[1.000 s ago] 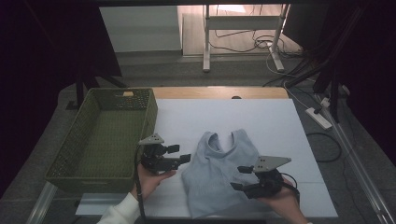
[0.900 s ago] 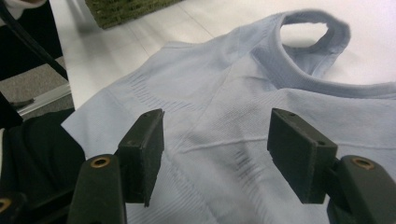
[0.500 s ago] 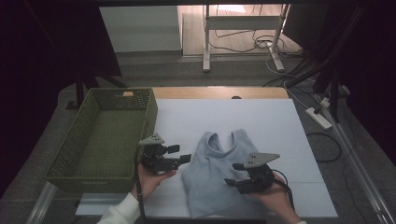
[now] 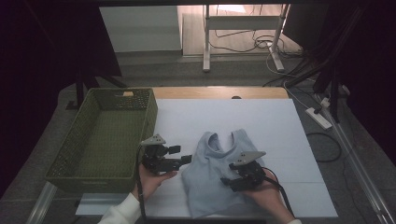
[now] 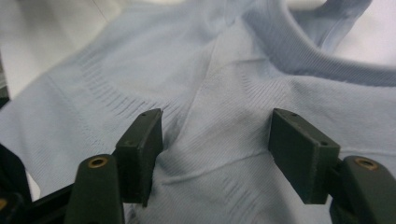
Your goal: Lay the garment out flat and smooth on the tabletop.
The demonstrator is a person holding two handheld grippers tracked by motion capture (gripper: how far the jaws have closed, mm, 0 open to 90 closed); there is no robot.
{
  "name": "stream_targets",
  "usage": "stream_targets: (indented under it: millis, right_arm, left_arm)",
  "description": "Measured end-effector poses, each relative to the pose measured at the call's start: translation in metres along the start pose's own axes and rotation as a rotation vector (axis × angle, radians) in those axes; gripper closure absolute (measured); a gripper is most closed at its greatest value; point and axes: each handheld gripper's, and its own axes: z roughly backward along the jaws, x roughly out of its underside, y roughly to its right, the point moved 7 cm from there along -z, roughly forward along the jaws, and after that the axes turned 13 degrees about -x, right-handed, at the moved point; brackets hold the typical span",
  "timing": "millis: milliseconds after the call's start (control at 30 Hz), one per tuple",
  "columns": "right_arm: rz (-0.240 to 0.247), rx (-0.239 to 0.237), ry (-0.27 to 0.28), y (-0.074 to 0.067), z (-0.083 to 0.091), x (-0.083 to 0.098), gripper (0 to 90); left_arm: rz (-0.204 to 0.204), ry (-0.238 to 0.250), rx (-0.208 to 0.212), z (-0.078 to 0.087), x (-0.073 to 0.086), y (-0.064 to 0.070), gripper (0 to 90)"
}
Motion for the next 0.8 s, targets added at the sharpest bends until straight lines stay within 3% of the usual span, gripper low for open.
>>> stream_targets:
  millis: [100, 200, 333, 433, 667, 800]
  right_arm:
    - [-0.009, -0.006, -0.037, 0.003, -0.006, 0.002, 44.0]
    - [-0.019, -0.034, -0.054, 0.002, -0.009, 0.005, 60.5]
    - [-0.003, -0.024, -0.065, 0.001, -0.009, 0.005, 77.2]
    - [0.016, -0.005, -0.020, 0.001, -0.003, -0.001, 80.5]
    - [0.093, 0.097, 0.103, 0.007, 0.017, -0.022, 81.3]
    - [0.131, 0.150, 0.141, 0.013, 0.022, -0.036, 81.5]
  left_arm:
    - [-0.001, -0.002, 0.000, 0.000, 0.000, 0.000, 27.4]
    - [0.002, -0.002, -0.001, 0.000, 0.001, -0.001, 27.4]
    - [-0.002, -0.002, -0.001, 0.000, 0.001, 0.000, 27.3]
    - [-0.001, -0.002, -0.001, 0.000, 0.001, -0.001, 27.3]
    - [0.000, -0.004, 0.000, 0.000, 0.001, -0.001, 27.3]
    - [0.001, -0.004, -0.001, 0.000, 0.001, -0.002, 27.2]
